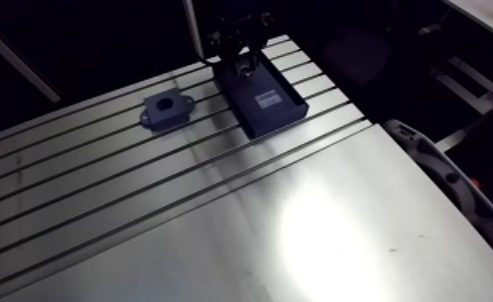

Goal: Pick up the bearing and press it into the housing until flush.

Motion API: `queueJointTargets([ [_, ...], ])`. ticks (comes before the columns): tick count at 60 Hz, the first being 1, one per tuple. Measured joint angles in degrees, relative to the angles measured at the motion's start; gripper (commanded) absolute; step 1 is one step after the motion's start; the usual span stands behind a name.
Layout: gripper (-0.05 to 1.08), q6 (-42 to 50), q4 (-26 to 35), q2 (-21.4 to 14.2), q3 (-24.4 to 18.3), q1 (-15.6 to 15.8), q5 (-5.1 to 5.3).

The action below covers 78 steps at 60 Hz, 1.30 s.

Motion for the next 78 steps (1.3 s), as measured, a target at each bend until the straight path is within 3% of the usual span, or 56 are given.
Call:
queueJointTargets([
  [14,0.66,2.1,3.9,-2.3,-1.5,1.6,0.14],
  [40,0.7,9.8,10.2,-5.6,-2.7,7.7,0.2],
  [56,0.73,12.3,10.7,-6.0,-2.2,11.1,0.6],
  [78,0.75,12.9,7.8,-5.9,-0.3,13.3,0.67],
])
